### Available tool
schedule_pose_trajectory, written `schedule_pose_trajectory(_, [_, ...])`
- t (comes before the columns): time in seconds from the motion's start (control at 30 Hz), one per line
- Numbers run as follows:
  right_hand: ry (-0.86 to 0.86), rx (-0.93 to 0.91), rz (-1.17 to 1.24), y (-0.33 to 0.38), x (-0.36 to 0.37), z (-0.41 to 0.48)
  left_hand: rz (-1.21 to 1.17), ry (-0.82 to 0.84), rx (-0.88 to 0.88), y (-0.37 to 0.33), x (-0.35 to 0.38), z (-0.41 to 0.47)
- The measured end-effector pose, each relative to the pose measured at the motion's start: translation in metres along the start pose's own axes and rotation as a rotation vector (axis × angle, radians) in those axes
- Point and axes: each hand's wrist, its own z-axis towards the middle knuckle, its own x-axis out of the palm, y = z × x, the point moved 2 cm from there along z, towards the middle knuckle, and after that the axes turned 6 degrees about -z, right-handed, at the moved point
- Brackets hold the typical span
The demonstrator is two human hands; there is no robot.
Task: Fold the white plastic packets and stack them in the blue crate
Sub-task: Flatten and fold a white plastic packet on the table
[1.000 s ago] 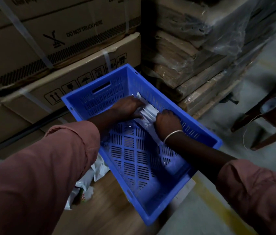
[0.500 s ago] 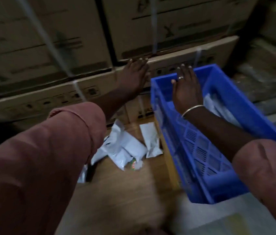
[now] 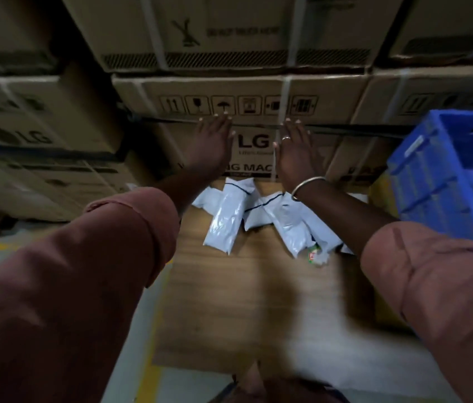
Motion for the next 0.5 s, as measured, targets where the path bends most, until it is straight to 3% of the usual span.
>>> schedule_pose_trajectory(0.33, [0.156, 0.218, -0.097, -0.032, 0.111, -0.073, -0.110, 0.172, 0.072, -0.033, 0.132, -0.045])
schedule_pose_trajectory(0.5, [0.358, 0.612, 0.135, -0.047, 0.149, -0.108, -0.359, 0.267, 0.070, -0.064, 0.180, -0.077])
